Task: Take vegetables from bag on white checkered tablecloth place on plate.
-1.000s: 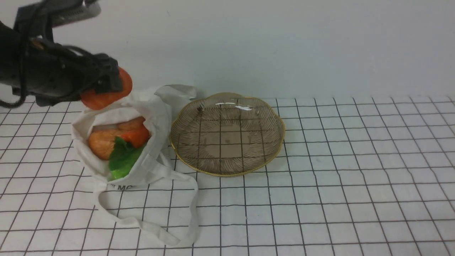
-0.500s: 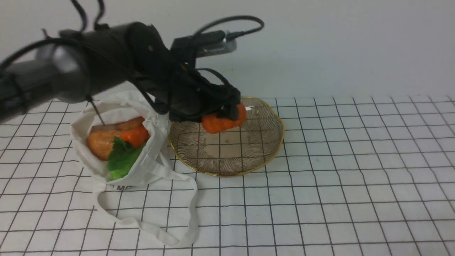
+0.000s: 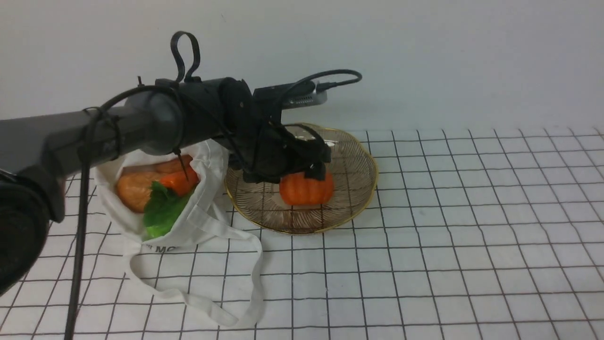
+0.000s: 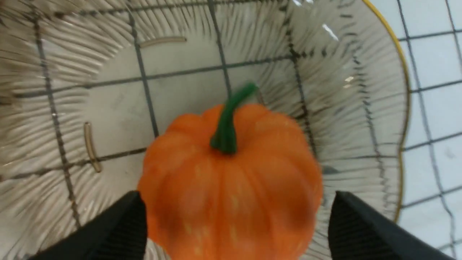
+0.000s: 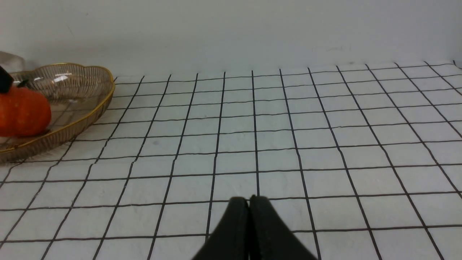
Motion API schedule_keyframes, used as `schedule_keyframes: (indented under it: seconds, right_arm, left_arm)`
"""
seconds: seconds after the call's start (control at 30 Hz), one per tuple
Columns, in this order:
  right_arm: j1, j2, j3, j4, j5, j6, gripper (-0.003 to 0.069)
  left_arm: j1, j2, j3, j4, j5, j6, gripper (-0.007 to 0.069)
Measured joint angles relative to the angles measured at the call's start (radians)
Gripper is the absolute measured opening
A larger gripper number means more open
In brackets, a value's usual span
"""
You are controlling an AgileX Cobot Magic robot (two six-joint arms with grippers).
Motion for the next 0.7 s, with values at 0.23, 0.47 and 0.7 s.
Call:
schedule_keyframes:
  seconds: [0.23, 0.47, 0.7]
  right_arm:
    - [0.0, 0.0, 0.0, 0.0, 0.0, 0.0, -0.0015]
    - [0.0, 0.0, 0.0, 0.0, 0.0, 0.0, -0.0015]
    - [0.0, 0.0, 0.0, 0.0, 0.0, 0.0, -0.0015]
  left_arm:
    - [0.0, -0.125, -0.085, 0.088, 0.168, -0.001, 0.057]
    - [0.0, -0.329, -0.169, 0.255, 0.563, 0.013, 0.0204]
    - [0.0, -0.662, 0.035, 0.397, 0.657, 0.026, -0.0001]
